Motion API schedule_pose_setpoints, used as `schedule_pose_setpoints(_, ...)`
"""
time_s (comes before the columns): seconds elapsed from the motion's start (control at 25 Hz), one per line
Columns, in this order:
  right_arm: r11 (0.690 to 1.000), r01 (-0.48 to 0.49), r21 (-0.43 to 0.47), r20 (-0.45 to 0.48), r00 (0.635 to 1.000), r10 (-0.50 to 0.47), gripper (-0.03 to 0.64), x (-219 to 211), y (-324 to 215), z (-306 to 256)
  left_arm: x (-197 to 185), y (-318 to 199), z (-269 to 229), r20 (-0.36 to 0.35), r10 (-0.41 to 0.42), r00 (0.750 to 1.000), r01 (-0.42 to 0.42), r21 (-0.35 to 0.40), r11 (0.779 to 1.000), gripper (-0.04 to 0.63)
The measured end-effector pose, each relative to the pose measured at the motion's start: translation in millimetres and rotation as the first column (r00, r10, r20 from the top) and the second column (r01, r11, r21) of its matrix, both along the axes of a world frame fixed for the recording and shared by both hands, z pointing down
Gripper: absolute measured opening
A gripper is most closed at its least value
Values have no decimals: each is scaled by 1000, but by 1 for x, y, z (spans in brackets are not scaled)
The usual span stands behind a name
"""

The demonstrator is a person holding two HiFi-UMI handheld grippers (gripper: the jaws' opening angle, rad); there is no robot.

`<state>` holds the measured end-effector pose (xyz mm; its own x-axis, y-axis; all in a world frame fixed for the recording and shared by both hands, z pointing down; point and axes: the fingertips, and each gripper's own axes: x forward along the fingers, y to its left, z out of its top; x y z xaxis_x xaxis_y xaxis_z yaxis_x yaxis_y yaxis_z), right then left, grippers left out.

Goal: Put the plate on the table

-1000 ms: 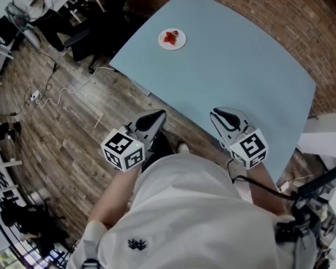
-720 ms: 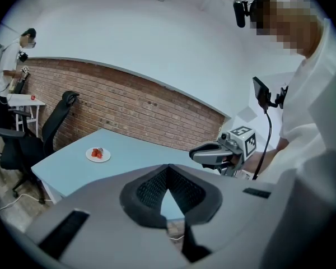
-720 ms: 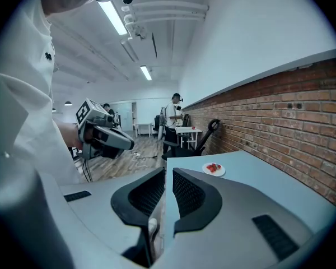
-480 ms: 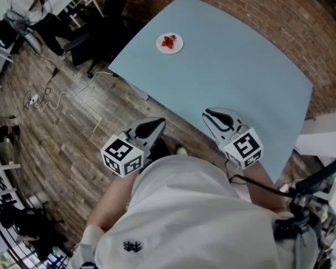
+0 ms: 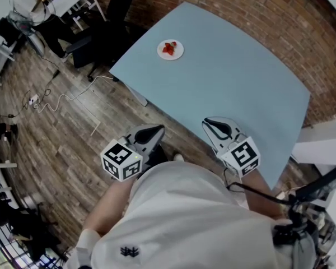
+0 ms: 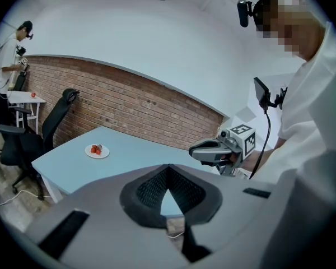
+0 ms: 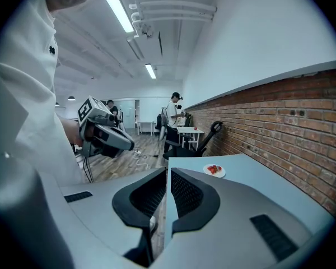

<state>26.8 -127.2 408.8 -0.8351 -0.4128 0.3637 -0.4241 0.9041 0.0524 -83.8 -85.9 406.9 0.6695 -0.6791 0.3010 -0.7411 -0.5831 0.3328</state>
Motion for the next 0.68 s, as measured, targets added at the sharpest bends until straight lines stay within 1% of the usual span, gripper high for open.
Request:
schedule_pose_setpoints(0.28,1000,-2,2,-8,1000,2,34,4,2,-7,-4,1,-3,5,-2,1000,2,-10,1000,0)
schedule_pose_setpoints(0.44,1000,-1,3,-7,1000,1,26,2,3,-13,-7,2,-8,-8,-10,1000,10,-18,1000,0)
schedule_pose_setpoints(0.56,1000,-3,6,-15,1000,4,26,1,-1,-10,-9,-2,-11,-24,-17,1000,17,-6,1000,0)
schedule_pose_setpoints(0.68,1000,4,26,-27,1000,-3,26,-12,-6,-11,-23,-9,-20,-38,-34,999,35,31,999,0)
